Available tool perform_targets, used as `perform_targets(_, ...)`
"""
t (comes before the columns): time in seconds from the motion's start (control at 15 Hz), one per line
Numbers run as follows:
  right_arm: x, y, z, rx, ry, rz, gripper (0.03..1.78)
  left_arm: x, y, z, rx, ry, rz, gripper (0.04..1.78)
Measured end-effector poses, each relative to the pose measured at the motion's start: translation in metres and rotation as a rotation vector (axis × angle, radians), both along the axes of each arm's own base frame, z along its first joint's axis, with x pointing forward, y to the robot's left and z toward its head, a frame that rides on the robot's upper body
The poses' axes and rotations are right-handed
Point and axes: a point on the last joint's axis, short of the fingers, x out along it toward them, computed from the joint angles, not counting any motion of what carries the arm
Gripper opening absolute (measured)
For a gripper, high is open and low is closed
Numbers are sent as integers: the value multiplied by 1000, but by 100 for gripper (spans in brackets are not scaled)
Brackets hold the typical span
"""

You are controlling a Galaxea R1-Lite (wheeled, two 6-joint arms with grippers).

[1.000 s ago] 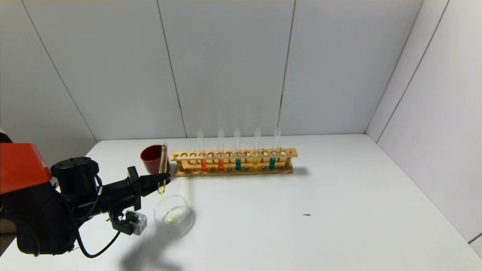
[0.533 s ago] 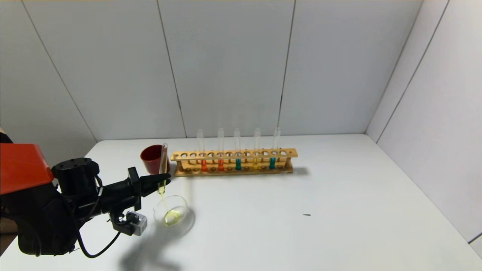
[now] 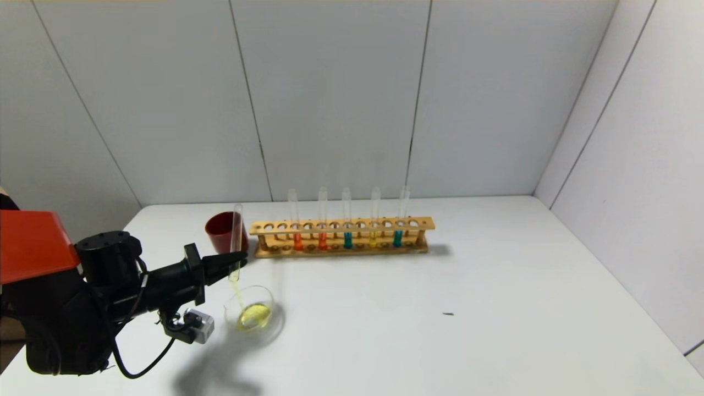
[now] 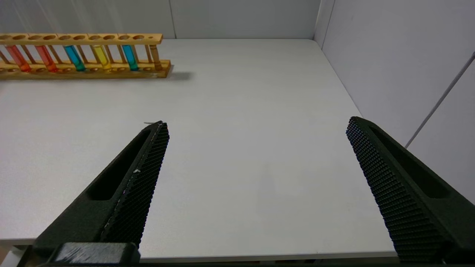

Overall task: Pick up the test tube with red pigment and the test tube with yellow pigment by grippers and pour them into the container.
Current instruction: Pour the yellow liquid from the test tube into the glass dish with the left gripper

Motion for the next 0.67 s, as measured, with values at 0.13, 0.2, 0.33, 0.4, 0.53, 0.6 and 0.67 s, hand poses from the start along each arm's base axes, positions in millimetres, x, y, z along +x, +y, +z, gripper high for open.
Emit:
perform_targets(0.13,0,0,0,0,0,0,175,0,0,-1,13,-14,-1,32)
perform_targets(0.2,0,0,0,0,0,0,175,1,0,-1,20,-25,-3,32)
perform_targets(0.33,0,0,0,0,0,0,175,2,1,1,41,-61,-8,32)
perform_targets(0.4,0,0,0,0,0,0,175,2,2,1,47,-71,-7,32)
perform_targets(0.53,0,0,0,0,0,0,175,2,5,2,59,-90,-4,32)
perform_targets(0.6,0,0,0,0,0,0,175,2,5,3,61,-94,-3,32)
perform_targets(0.67,0,0,0,0,0,0,175,2,6,3,63,-96,0,32)
